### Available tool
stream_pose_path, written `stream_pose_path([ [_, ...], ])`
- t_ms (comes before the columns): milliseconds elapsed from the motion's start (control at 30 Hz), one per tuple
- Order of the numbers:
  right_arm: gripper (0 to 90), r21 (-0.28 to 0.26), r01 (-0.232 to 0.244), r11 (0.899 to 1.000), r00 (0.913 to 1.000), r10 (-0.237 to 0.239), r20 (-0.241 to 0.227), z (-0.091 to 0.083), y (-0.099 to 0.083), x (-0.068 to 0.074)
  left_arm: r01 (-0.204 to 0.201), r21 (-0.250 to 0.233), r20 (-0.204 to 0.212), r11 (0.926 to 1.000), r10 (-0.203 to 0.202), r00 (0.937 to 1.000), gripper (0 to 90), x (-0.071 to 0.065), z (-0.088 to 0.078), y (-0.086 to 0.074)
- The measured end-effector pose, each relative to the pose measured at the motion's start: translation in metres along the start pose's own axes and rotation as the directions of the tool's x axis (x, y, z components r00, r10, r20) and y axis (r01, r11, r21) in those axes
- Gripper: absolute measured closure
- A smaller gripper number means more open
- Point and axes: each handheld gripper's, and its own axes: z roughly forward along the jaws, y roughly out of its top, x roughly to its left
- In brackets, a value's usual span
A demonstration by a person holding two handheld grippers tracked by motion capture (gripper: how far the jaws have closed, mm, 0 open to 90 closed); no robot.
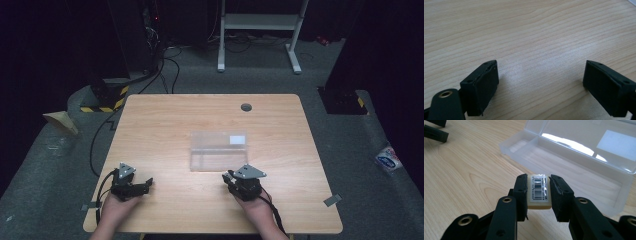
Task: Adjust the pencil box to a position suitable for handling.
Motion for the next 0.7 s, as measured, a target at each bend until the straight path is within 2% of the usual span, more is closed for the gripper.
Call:
stream_pose_path([
  [367, 67.8, -0.025, 0.000, 1.000, 1.0000, 0.000, 0.007, 0.006, 0.014, 0.002, -0.001, 0.003, 0.002, 1.0000, 0.001, 1.0000, 12.8, 0.000, -0.001, 0.000],
  [700, 67.8, -0.038, 0.022, 0.999, 0.9997, -0.022, 0.010, 0.011, 0.027, 0.006, 0.003, 0.004, 0.004, 1.0000, -0.003, 1.0000, 12.8, 0.000, -0.001, -0.001],
])
